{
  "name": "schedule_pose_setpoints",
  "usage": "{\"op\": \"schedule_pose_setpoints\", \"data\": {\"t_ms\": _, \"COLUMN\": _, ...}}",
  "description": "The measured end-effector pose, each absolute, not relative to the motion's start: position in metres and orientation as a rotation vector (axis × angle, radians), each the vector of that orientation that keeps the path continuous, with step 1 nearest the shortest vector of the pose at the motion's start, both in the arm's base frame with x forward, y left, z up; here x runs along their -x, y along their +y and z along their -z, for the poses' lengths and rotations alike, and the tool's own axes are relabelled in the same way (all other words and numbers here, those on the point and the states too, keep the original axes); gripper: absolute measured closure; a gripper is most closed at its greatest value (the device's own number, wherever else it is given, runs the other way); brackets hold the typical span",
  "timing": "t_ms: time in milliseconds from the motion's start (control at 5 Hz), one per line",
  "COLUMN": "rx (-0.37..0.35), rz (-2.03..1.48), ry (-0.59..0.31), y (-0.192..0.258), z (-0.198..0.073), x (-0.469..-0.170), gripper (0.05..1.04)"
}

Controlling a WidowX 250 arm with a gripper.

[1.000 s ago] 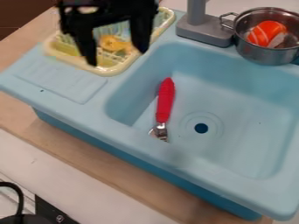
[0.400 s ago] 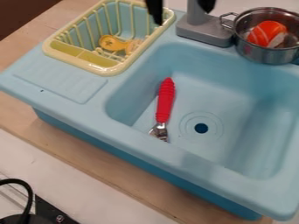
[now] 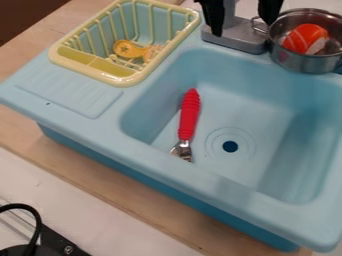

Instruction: Move the silver pot inside the sink

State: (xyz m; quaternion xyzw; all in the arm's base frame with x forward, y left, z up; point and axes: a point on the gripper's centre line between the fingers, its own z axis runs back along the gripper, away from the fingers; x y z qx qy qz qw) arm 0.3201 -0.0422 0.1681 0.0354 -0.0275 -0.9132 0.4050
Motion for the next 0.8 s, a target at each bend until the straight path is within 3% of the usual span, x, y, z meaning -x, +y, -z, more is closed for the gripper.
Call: {"op": "schedule_pose_setpoints", "data": {"t_ms": 800, "rx": -0.247, "rz": 2.287, "ry": -0.145, "y": -0.062, "z": -0.158, "x": -0.336, "gripper": 0.084}}
